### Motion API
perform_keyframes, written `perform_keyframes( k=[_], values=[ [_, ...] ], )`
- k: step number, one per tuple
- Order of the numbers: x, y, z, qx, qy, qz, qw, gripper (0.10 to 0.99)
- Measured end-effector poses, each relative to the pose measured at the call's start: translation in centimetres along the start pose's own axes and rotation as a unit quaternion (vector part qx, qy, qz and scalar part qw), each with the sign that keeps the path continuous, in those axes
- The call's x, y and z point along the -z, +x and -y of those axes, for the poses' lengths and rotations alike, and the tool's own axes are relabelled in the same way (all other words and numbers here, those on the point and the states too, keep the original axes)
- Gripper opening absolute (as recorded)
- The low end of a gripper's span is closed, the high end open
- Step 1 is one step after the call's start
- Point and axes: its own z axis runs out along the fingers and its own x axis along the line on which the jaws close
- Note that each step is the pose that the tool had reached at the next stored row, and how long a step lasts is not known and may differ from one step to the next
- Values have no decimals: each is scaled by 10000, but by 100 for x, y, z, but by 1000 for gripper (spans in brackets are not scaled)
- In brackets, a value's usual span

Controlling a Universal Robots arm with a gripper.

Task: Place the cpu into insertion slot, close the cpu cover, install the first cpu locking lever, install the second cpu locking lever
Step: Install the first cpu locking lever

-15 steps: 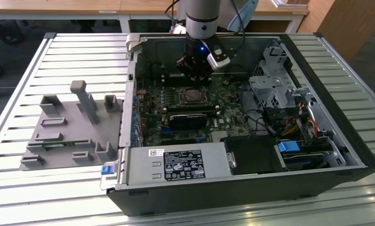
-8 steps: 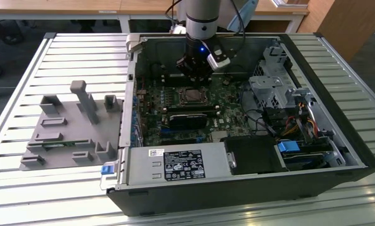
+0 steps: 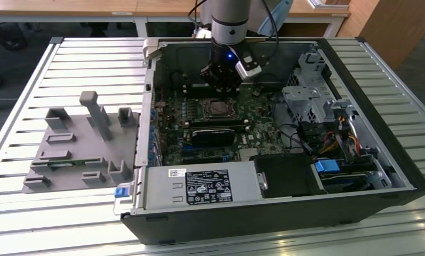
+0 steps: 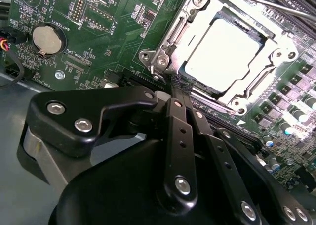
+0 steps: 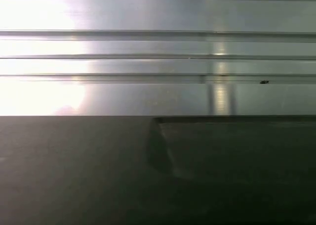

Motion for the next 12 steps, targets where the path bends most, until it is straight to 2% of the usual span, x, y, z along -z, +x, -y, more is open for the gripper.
perform_keyframes(
  k=[6, 12],
  values=[
    [1, -9, 5, -1, -27, -3, 10000, 106],
    [1, -12, 5, -1, -26, -4, 10000, 106]
  ],
)
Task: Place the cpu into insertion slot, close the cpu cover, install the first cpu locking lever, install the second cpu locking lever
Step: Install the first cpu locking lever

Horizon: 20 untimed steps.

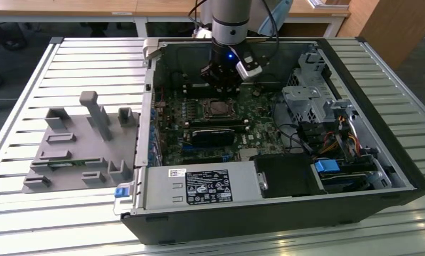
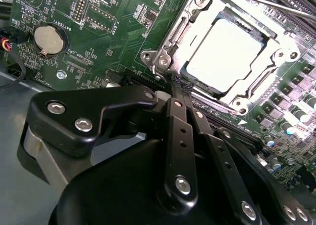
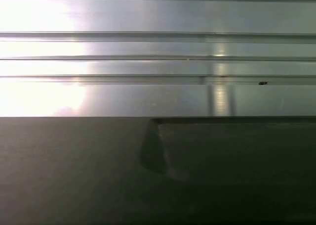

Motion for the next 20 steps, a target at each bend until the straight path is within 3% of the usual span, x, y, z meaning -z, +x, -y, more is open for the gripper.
perform_keyframes(
  k=[8, 20],
  values=[
    [1, -23, 0, 0, 1, 0, 10000, 106],
    [7, -27, -4, -3, -101, 3, 9999, 106]
  ],
)
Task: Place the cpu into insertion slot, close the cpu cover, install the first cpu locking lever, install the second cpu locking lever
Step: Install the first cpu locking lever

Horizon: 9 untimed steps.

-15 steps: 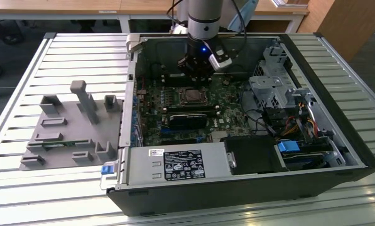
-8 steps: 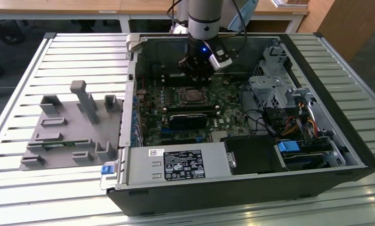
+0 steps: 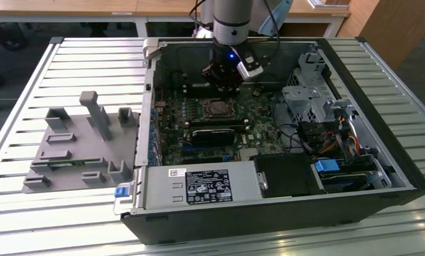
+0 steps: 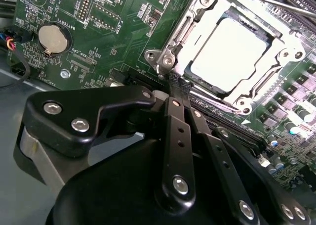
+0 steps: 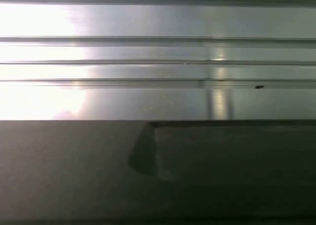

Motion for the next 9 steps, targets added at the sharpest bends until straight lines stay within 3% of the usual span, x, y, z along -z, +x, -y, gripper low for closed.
perform_keyframes(
  k=[9],
  values=[
    [74, -5, 11, 1, 2, 2, 10000, 106]
  ],
)
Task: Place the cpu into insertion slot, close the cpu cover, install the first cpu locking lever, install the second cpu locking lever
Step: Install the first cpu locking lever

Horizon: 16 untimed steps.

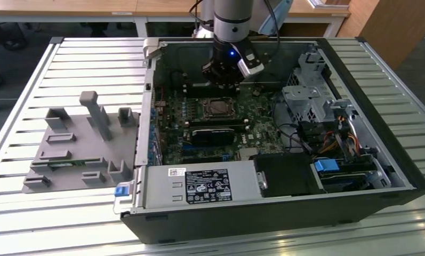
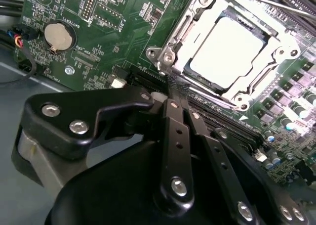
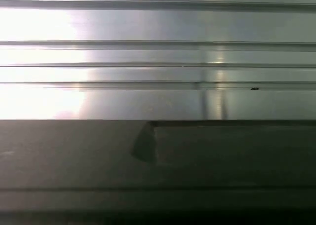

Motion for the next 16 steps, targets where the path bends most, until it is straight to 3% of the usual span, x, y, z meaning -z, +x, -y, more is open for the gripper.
perform_keyframes(
  k=[7, 16],
  values=[
    [11, -2, 69, -1, 2, -1, 10000, 106],
    [97, -5, 102, -1, 1, 0, 10000, 106]
  ],
)
